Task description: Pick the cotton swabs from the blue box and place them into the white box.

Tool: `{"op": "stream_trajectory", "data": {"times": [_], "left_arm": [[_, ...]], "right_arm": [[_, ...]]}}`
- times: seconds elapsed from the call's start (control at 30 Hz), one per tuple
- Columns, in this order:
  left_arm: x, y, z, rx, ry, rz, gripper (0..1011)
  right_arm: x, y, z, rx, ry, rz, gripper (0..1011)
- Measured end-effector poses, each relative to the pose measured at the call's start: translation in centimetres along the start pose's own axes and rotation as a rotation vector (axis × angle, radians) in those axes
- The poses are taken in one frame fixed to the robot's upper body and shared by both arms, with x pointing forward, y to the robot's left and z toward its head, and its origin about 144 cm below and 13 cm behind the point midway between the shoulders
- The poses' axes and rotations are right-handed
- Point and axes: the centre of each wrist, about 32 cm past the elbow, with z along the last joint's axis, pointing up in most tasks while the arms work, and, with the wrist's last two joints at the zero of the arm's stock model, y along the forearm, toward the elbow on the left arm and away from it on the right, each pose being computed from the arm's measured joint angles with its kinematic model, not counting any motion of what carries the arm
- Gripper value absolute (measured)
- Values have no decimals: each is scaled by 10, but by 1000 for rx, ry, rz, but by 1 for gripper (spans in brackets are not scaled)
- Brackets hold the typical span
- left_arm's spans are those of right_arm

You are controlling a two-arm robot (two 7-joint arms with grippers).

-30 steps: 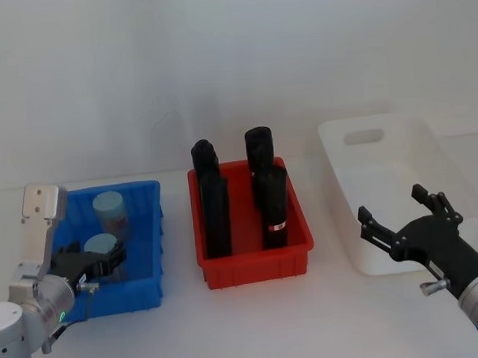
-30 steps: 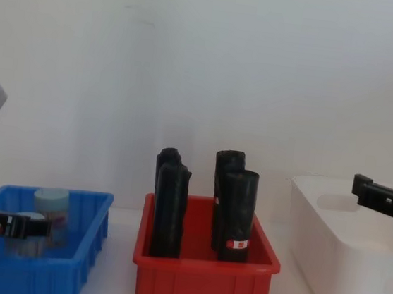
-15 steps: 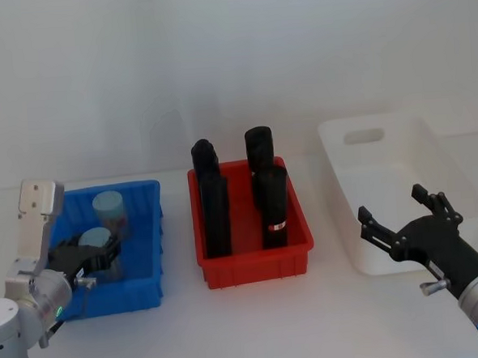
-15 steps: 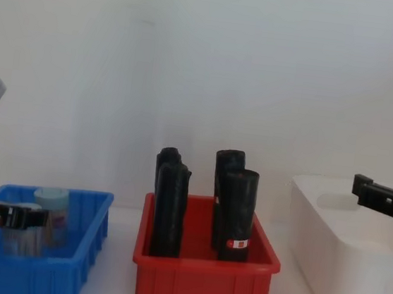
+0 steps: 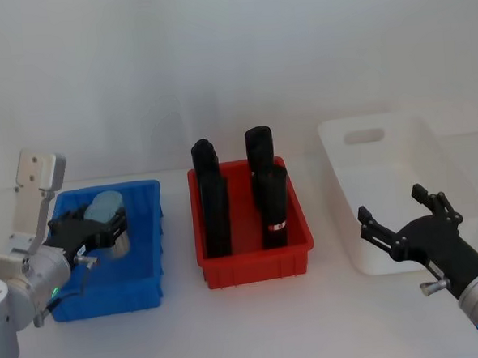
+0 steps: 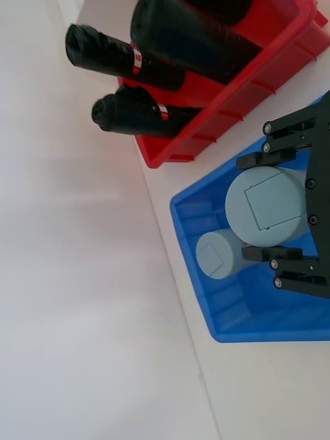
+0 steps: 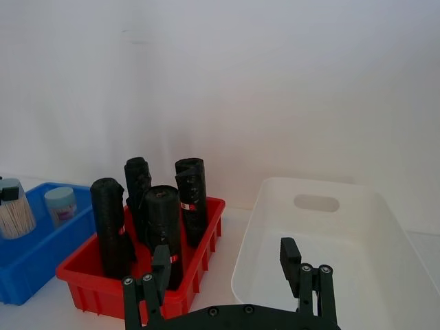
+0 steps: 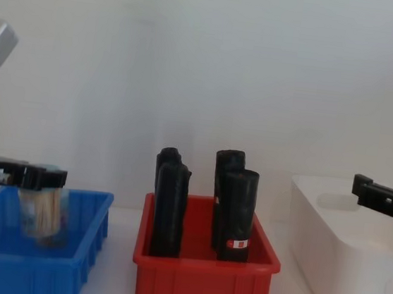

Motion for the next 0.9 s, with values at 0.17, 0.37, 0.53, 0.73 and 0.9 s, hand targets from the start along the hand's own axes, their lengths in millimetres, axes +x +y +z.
{"op": "stream_trajectory", "data": {"times": [0.17,0.37,0.53,0.73,0.9], "left_arm": [[-3,7,15,-20,-22,-42,670],[-7,17,34,-43,-48,-107,670],[-11,24,49,-58,-70,-176,670],[-16,30,64,-73,-91,-256,670],[-20,33,74,-84,-109,-324,670]], "right_arm": [[0,0,0,0,0,0,1002],[0,0,0,0,0,0,1002],[0,0,0,0,0,0,1002],[0,0,0,0,0,0,1002],[0,0,0,0,0,0,1002]]}}
